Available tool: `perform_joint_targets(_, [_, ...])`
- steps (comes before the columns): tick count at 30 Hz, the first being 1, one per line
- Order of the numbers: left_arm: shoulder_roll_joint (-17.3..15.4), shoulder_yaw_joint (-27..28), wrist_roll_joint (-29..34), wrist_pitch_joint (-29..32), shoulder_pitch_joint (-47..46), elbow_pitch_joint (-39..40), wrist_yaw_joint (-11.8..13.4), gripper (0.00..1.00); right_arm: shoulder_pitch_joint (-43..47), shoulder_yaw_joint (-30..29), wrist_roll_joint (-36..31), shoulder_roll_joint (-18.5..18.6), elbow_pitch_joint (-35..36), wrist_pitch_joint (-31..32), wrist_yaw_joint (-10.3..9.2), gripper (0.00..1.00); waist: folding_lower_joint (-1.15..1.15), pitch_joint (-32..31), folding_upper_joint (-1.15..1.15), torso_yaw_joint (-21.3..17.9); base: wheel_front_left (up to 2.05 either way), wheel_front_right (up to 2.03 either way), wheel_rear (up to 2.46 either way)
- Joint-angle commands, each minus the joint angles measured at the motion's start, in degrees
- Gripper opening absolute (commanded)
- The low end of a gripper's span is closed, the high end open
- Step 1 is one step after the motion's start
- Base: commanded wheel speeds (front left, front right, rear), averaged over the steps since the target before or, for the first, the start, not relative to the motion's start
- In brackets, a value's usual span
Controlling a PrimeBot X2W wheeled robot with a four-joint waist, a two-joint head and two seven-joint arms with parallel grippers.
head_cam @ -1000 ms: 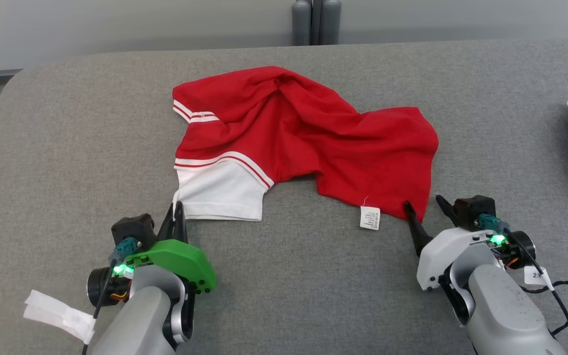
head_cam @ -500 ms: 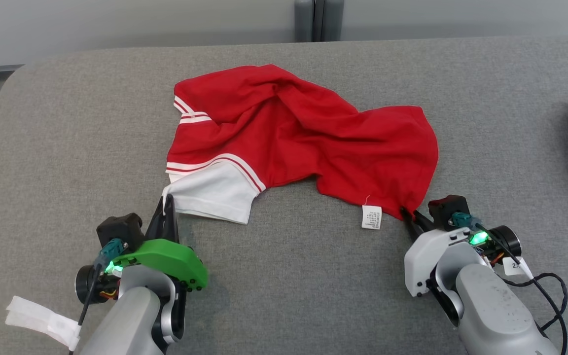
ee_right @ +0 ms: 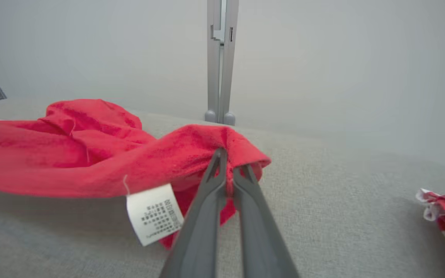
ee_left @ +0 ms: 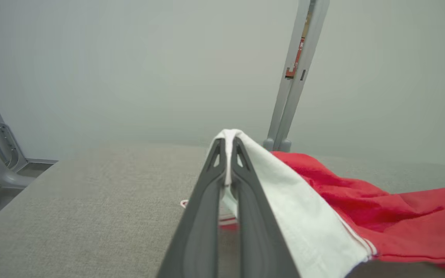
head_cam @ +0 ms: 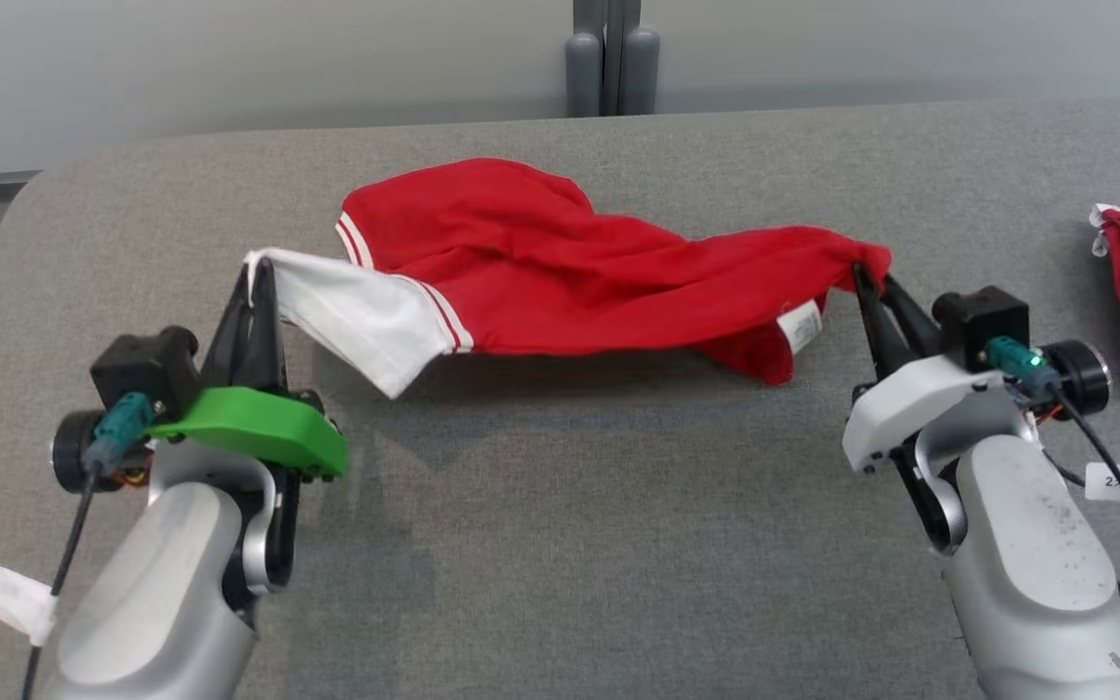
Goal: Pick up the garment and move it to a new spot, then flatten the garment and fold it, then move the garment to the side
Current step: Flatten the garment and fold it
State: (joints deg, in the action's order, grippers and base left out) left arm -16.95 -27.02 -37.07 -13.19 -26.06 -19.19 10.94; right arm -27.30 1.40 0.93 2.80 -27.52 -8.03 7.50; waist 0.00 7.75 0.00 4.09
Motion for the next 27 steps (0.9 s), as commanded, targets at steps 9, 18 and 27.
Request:
perform_joint_targets(9, [-8.9, 2.2, 5.3, 2.9, -8.3, 17.3, 1.2, 0.0, -1.9, -3.8, -0.7, 0.2, 21.8, 5.0, -0.03, 0.0, 0.0, -5.6, 0.0, -1.3, 0.0, 0.0, 0.0])
perform_joint_targets(18, [-17.3, 4.3, 9.6, 11.8, -16.9, 31.9, 1.8, 0.0, -2.3, -4.7, -2.1, 0.2, 45.5, 15.0, -0.03, 0.0, 0.0, -8.2, 0.0, -2.7, 0.0, 0.0, 0.0])
perform_joint_targets(27, [-19.7, 2.2, 10.7, 19.3, -25.9, 32.0, -2.0, 0.0, -4.6, -6.4, -1.5, 1.5, 53.8, 23.6, -0.03, 0.0, 0.0, -4.7, 0.0, -4.0, 0.0, 0.0, 0.0])
